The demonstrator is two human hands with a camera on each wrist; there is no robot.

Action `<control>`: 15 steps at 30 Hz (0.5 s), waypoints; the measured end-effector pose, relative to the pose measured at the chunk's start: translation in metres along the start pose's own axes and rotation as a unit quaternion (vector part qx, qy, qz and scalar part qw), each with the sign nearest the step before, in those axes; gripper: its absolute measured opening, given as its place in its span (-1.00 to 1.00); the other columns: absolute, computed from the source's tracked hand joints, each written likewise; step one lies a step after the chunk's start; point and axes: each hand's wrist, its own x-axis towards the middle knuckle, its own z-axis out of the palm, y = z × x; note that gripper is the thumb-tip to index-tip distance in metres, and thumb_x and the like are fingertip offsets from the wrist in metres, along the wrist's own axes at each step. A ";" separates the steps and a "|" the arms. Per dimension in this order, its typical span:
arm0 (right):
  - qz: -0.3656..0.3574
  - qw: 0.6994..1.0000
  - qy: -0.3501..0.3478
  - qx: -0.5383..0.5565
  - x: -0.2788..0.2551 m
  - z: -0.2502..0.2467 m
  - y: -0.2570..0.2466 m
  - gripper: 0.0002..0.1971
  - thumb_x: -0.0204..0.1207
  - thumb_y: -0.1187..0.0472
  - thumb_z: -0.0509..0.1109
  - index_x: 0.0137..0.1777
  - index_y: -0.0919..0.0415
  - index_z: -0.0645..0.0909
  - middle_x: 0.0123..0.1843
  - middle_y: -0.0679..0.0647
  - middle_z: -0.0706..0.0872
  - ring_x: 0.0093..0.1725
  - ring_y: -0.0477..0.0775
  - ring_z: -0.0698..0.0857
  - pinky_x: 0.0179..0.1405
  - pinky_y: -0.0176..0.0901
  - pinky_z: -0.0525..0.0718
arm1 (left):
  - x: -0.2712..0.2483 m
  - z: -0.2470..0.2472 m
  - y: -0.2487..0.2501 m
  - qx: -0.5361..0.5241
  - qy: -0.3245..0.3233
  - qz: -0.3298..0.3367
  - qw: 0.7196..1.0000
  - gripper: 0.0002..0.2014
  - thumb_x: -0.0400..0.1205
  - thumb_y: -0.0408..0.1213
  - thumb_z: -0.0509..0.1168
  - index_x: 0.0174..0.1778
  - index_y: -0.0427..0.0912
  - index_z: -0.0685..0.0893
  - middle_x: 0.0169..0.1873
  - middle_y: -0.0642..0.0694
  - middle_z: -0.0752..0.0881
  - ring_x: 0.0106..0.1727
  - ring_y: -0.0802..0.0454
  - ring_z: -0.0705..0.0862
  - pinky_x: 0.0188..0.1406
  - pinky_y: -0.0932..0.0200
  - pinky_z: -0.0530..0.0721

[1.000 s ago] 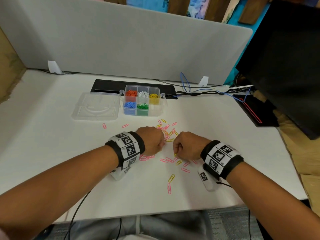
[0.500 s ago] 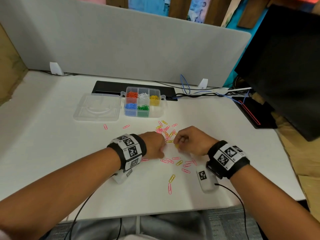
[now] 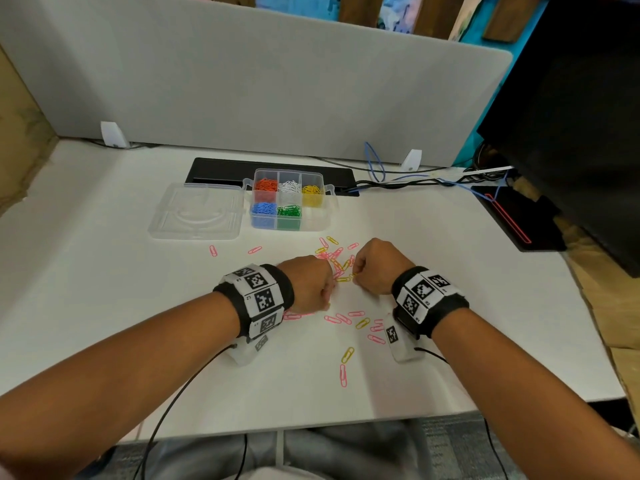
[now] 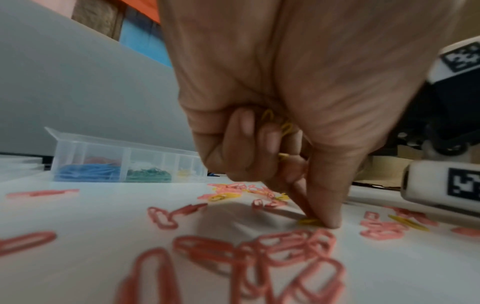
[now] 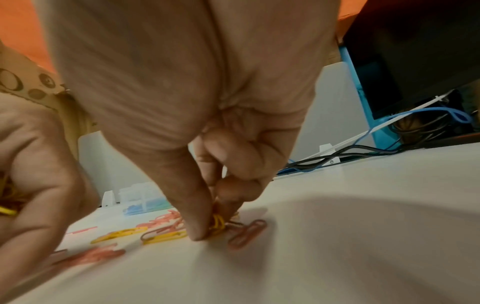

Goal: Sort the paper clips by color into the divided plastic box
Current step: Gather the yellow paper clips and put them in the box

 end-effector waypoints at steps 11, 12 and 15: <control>-0.008 0.980 -0.008 0.198 -0.022 -0.036 -0.007 -0.94 0.46 0.35 0.52 -0.21 0.35 0.76 -0.41 0.01 0.74 -0.45 -0.12 0.61 -0.37 -0.26 0.64 | 0.009 -0.019 0.010 -0.717 0.013 -0.152 0.680 -0.89 0.49 -0.38 0.07 -0.35 -0.18 0.42 -0.51 -0.12 0.48 -0.64 0.09 0.33 -0.73 0.38 0.20; -0.015 0.973 0.005 0.231 -0.026 -0.045 -0.012 -0.94 0.47 0.35 0.53 -0.22 0.31 0.76 -0.46 -0.05 0.69 -0.49 -0.14 0.56 -0.46 -0.31 0.57 | 0.011 -0.018 0.012 -0.736 0.008 -0.153 0.660 -0.89 0.49 -0.37 0.06 -0.35 -0.18 0.42 -0.51 -0.11 0.46 -0.65 0.09 0.36 -0.73 0.39 0.22; -0.048 0.955 0.004 0.294 -0.033 -0.058 -0.031 -0.92 0.46 0.32 0.56 -0.24 0.24 0.76 -0.50 -0.05 0.63 -0.46 -0.07 0.49 -0.57 -0.31 0.45 | 0.015 -0.011 0.022 -0.759 -0.011 -0.160 0.631 -0.81 0.55 -0.29 0.06 -0.32 -0.23 0.51 -0.49 -0.11 0.52 -0.65 0.10 0.47 -0.75 0.40 0.35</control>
